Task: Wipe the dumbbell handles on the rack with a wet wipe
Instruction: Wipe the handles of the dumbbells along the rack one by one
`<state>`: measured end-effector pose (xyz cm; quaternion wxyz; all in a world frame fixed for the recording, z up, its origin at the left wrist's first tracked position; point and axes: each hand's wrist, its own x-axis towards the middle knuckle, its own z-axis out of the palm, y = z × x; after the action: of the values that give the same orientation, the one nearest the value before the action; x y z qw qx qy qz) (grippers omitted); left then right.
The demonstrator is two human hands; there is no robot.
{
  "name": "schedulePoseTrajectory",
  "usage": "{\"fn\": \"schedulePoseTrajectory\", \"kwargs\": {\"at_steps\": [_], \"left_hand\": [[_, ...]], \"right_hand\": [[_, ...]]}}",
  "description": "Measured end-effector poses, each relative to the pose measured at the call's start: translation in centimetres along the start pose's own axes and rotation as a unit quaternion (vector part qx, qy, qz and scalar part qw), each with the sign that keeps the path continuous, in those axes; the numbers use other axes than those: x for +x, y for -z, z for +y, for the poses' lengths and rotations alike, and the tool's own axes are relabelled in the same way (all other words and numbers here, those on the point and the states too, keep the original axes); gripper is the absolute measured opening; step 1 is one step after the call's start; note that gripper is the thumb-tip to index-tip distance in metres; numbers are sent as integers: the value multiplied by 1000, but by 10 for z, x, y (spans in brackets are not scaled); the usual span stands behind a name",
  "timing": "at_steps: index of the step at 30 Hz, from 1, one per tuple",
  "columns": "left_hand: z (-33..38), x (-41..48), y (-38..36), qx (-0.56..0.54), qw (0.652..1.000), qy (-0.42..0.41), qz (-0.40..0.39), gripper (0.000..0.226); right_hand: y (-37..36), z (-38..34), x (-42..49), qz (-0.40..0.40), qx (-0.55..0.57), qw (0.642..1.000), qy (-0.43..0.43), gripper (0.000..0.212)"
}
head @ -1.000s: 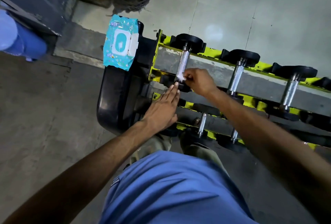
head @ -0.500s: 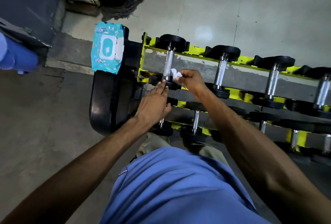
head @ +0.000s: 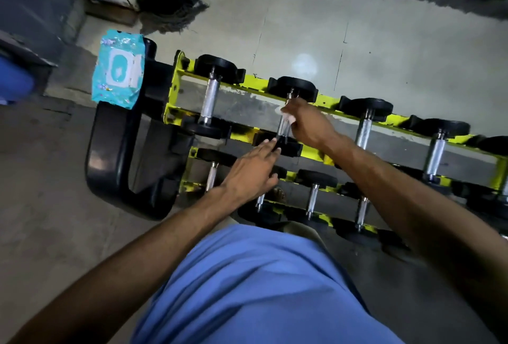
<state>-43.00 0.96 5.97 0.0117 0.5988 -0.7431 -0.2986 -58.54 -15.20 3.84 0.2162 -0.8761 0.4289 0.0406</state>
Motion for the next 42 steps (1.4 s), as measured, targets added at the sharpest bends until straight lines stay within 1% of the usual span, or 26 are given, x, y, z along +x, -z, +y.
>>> {"fn": "schedulePoseTrajectory", "kwargs": {"at_steps": [2, 3, 5, 7, 8, 10, 11, 12, 13, 15, 16, 17, 19, 20, 21, 24, 26, 29, 31, 33, 35, 37, 39, 40, 42], "left_hand": [[13, 8, -5, -2, 1000, 5, -8, 74], [17, 11, -8, -1, 1000, 10, -12, 75], [25, 14, -16, 6, 999, 27, -19, 76], [31, 13, -26, 14, 998, 51, -22, 78], [34, 11, -31, 16, 998, 64, -23, 79], [40, 9, -38, 14, 996, 85, -25, 82], [43, 8, -40, 12, 995, 94, -27, 83], [45, 8, -42, 11, 994, 102, -29, 85], [46, 9, -43, 10, 994, 107, -28, 86], [51, 12, -45, 16, 994, 108, -21, 85], [54, 13, -46, 19, 993, 111, -20, 84], [57, 14, -47, 21, 993, 116, -21, 84], [59, 16, -48, 22, 991, 129, -21, 85], [60, 16, -48, 23, 991, 132, -20, 85], [60, 16, -47, 25, 991, 132, -19, 84], [60, 15, -46, 45, 991, 120, -31, 78], [61, 17, -45, 47, 992, 116, -32, 78], [62, 18, -44, 29, 991, 125, -29, 84], [59, 15, -42, 27, 990, 134, -35, 85], [52, 14, -38, 30, 991, 126, -26, 81], [43, 16, -32, 24, 995, 100, -11, 75], [38, 18, -30, 13, 996, 84, -4, 74], [39, 18, -31, 5, 997, 80, -6, 77], [40, 17, -33, 8, 997, 81, -10, 79], [41, 16, -35, 18, 996, 84, -22, 83]], "right_hand": [[-4, 7, -7, -58, -77, 992, 84, 61], [-5, 10, -7, -76, -112, 983, 126, 58], [0, 14, -2, -95, -166, 962, 195, 47], [14, 15, 9, -85, -211, 947, 229, 39], [23, 16, 16, -65, -225, 947, 220, 37], [35, 25, 27, -27, -211, 964, 162, 37], [36, 28, 30, -28, -200, 969, 144, 36], [33, 25, 32, -46, -200, 967, 150, 35], [29, 19, 32, -86, -202, 960, 172, 33], [22, 5, 32, -177, -210, 936, 221, 28], [22, 0, 34, -199, -229, 924, 232, 27], [24, -3, 38, -200, -249, 921, 224, 27], [25, -4, 46, -167, -278, 930, 173, 27], [21, -4, 46, -163, -277, 934, 156, 26], [15, -6, 45, -179, -267, 934, 155, 23], [-4, -13, 35, -263, -216, 921, 188, 17], [4, -9, 39, -253, -221, 917, 213, 21], [16, 0, 46, -174, -242, 928, 223, 22], [8, 5, 35, -153, -188, 945, 222, 19], [-9, 14, 19, -132, -98, 963, 215, 15], [-24, 28, 4, -73, -4, 983, 169, 11], [-38, 38, -10, 3, 104, 991, 86, 9], [-51, 38, -29, 67, 209, 975, -22, 5], [-58, 36, -35, 80, 256, 961, -72, 3], [-72, 30, -37, 77, 320, 930, -162, 5]]}}
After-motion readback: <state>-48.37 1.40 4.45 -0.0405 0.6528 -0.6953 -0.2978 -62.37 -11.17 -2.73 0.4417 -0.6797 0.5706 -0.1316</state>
